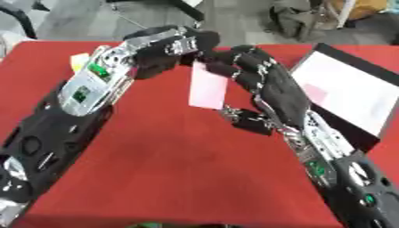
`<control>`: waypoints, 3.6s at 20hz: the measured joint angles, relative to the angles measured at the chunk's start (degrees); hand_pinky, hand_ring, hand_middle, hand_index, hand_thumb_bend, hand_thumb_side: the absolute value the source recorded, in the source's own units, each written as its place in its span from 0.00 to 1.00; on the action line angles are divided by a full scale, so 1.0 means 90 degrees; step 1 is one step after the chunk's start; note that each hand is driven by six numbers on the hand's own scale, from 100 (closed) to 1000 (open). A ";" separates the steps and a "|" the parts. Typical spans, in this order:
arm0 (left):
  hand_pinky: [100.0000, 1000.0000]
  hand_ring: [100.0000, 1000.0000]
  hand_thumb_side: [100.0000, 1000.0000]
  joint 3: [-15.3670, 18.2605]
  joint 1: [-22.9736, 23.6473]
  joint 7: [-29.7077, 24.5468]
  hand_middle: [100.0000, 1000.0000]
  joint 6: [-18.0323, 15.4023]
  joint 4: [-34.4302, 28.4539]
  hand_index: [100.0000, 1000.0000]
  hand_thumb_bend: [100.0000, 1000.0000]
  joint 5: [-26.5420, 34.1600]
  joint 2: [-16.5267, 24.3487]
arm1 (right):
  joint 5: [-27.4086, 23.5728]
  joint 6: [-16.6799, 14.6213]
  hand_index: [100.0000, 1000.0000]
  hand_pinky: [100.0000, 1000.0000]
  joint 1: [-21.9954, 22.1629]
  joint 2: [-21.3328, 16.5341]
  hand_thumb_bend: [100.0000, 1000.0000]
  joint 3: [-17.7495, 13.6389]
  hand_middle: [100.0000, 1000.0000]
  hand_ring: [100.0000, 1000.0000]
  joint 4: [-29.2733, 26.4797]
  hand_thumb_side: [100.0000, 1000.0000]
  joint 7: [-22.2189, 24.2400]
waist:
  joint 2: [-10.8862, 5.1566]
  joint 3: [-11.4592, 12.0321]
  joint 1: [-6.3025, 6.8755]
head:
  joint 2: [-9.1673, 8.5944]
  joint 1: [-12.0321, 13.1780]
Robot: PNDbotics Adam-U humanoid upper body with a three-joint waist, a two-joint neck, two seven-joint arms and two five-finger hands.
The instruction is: Pick up the objects with one hand, pass them to the other hand, and then place them into the box on the other side of the table.
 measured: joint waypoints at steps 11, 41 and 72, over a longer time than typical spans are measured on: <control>0.68 0.52 0.56 0.1246 0.0394 0.1569 0.50 -0.0579 0.0256 0.72 0.48 -0.1424 0.0116 | -0.1365 0.0623 0.32 0.73 0.0006 -0.1302 0.00 -0.0492 0.44 0.57 -0.0459 0.00 0.0432 | -0.0002 0.0005 -0.0052 | 0.0000 -0.0124; 0.68 0.53 0.52 0.2677 0.1320 0.2845 0.52 -0.0664 0.1581 0.74 0.48 -0.3582 0.0508 | -0.0848 0.1594 0.99 0.90 -0.0876 -0.2716 0.24 -0.2735 0.87 0.90 0.2848 0.38 0.3518 | -0.0015 0.0027 -0.0065 | 0.0003 -0.0658; 0.76 0.77 0.00 0.3118 -0.1500 0.2590 0.76 -0.0889 0.5854 0.83 0.38 -1.0519 0.1694 | -0.1293 0.0960 0.95 0.85 0.1243 -0.0809 0.00 -0.1908 0.77 0.82 -0.2336 0.32 0.2482 | 0.0997 -0.0769 -0.0110 | 0.0000 0.1678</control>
